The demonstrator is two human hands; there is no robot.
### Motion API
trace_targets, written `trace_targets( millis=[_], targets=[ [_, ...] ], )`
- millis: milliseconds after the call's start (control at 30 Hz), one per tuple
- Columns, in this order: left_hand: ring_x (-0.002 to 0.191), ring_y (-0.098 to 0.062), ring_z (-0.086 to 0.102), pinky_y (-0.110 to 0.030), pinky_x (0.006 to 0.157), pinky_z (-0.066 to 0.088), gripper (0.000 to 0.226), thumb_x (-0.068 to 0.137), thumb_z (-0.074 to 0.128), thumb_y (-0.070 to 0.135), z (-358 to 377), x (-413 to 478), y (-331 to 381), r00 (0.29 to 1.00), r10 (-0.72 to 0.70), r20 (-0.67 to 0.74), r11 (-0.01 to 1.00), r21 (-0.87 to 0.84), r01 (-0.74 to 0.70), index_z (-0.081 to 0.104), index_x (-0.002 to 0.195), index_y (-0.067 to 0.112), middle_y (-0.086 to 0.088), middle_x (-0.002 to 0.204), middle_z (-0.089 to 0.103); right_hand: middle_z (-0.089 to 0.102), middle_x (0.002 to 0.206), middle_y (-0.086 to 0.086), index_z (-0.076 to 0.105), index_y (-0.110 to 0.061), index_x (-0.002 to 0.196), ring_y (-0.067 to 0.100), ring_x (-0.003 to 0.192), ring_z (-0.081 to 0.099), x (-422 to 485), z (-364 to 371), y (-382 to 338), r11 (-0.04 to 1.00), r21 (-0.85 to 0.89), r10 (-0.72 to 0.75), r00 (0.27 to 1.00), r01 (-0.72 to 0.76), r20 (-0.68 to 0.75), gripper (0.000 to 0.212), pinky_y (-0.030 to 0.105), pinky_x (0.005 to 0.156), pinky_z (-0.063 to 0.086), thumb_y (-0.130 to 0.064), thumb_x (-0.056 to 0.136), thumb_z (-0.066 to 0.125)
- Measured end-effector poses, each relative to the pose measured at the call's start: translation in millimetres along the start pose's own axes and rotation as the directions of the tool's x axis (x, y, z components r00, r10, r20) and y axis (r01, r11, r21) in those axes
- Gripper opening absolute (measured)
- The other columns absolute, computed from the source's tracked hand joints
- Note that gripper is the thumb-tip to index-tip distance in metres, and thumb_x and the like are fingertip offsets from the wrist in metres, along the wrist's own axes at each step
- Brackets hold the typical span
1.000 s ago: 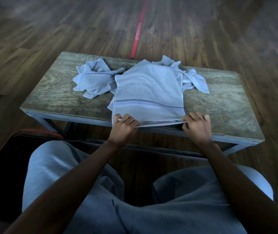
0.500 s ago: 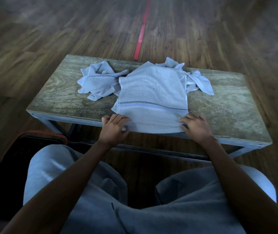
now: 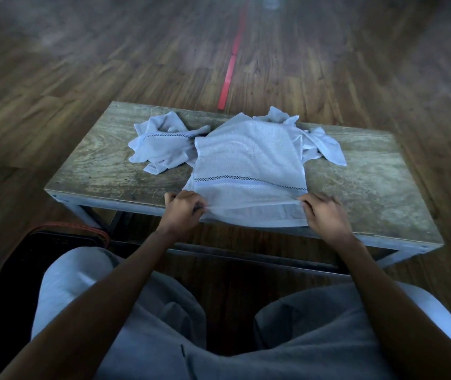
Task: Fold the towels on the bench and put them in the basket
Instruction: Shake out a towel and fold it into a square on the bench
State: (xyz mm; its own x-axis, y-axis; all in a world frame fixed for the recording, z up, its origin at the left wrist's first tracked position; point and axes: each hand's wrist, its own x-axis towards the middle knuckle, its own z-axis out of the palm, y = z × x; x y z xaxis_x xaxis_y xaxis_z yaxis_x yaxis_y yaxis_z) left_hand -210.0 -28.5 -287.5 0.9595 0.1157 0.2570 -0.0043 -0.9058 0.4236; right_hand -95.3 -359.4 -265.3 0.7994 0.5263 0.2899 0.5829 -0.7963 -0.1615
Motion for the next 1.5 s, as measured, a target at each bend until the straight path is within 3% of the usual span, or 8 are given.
trace_targets(
  millis=[167, 367, 600, 700, 867, 1100, 1300, 1500],
  targets=[
    [0.084, -0.009, 0.054, -0.031, 0.082, 0.023, 0.008, 0.082, 0.07, 0.025, -12, 3, 2, 0.991, -0.015, 0.129, 0.997, -0.078, 0.025, 0.064, 0.083, 0.02, 0.009, 0.089, 0.065, 0.07, 0.091, 0.006, 0.068, -0.013, 0.1, 0.028, 0.086, 0.065, -1, -9, -3, 1.0, 0.007, 0.019, 0.998, -0.018, -0.056, 0.014, 0.037, 0.076, 0.038, -0.01, 0.089, 0.06],
    [0.083, -0.012, 0.054, -0.028, 0.08, 0.022, 0.008, 0.086, 0.062, 0.026, -15, -4, 3, 0.996, 0.081, -0.034, 0.995, -0.047, -0.083, 0.062, 0.085, 0.018, 0.007, 0.087, 0.063, 0.069, 0.088, 0.003, 0.068, -0.015, 0.097, 0.028, 0.083, 0.064, -7, -16, 2, 0.997, -0.06, -0.061, 0.991, 0.054, -0.116, 0.023, 0.034, 0.073, 0.031, -0.021, 0.091, 0.047],
    [0.083, -0.023, 0.059, -0.035, 0.079, 0.03, 0.022, 0.088, 0.044, 0.032, 0, -25, -5, 0.964, 0.25, 0.095, 0.939, 0.219, -0.265, 0.059, 0.086, 0.017, 0.0, 0.086, 0.061, 0.068, 0.085, 0.0, 0.069, -0.02, 0.087, 0.024, 0.078, 0.067, -19, -10, 1, 0.966, -0.193, -0.151, 0.983, 0.17, 0.107, 0.033, 0.032, 0.069, 0.026, -0.03, 0.087, 0.038],
    [0.084, -0.024, 0.059, -0.033, 0.079, 0.027, 0.016, 0.085, 0.056, 0.031, 9, -20, -1, 0.968, 0.217, 0.125, 0.929, 0.278, -0.244, 0.06, 0.088, 0.016, -0.002, 0.089, 0.06, 0.067, 0.087, 0.0, 0.068, -0.021, 0.088, 0.024, 0.077, 0.066, -23, -5, -1, 0.961, -0.214, -0.13, 0.971, 0.173, 0.199, 0.031, 0.032, 0.068, 0.033, -0.032, 0.086, 0.04],
    [0.085, -0.024, 0.058, -0.036, 0.076, 0.038, 0.046, 0.058, 0.083, 0.037, 14, -19, 9, 0.978, 0.155, 0.141, 0.928, 0.318, -0.193, 0.06, 0.091, 0.015, -0.002, 0.091, 0.059, 0.064, 0.086, 0.006, 0.065, -0.014, 0.09, 0.028, 0.073, 0.064, -22, 0, -2, 0.912, -0.331, -0.14, 0.941, 0.244, 0.308, 0.038, 0.033, 0.065, 0.045, -0.036, 0.063, 0.082],
    [0.085, -0.025, 0.057, -0.036, 0.08, 0.028, 0.051, 0.065, 0.074, 0.052, 24, -15, 27, 0.98, 0.198, 0.017, 0.94, 0.279, -0.195, 0.059, 0.092, 0.013, -0.003, 0.091, 0.059, 0.069, 0.075, 0.005, 0.066, -0.013, 0.081, 0.024, 0.062, 0.067, -8, -8, -2, 0.935, -0.255, -0.212, 0.965, 0.246, 0.154, 0.014, 0.032, 0.067, 0.048, -0.025, 0.083, 0.059],
    [0.092, -0.019, 0.06, -0.035, 0.085, 0.024, 0.049, 0.065, 0.07, 0.055, 24, 17, 116, 0.969, 0.227, -0.1, 0.969, 0.124, -0.214, 0.065, 0.096, 0.018, 0.003, 0.093, 0.067, 0.069, 0.089, 0.006, 0.066, -0.012, 0.093, 0.027, 0.075, 0.067, 17, -40, -25, 0.961, -0.124, -0.239, 0.967, 0.248, 0.085, 0.036, 0.033, 0.075, 0.028, -0.033, 0.088, 0.036],
    [0.084, -0.019, 0.06, -0.035, 0.08, 0.021, 0.006, 0.077, 0.066, 0.027, 4, 48, 154, 0.964, 0.204, -0.171, 0.972, 0.149, -0.179, 0.066, 0.08, 0.022, 0.005, 0.073, 0.066, 0.064, 0.101, 0.01, 0.063, -0.009, 0.102, 0.034, 0.093, 0.06, 39, -91, -30, 0.963, -0.042, -0.258, 0.958, 0.265, 0.126, 0.015, 0.04, 0.085, 0.041, -0.018, 0.091, 0.058]
  ],
)
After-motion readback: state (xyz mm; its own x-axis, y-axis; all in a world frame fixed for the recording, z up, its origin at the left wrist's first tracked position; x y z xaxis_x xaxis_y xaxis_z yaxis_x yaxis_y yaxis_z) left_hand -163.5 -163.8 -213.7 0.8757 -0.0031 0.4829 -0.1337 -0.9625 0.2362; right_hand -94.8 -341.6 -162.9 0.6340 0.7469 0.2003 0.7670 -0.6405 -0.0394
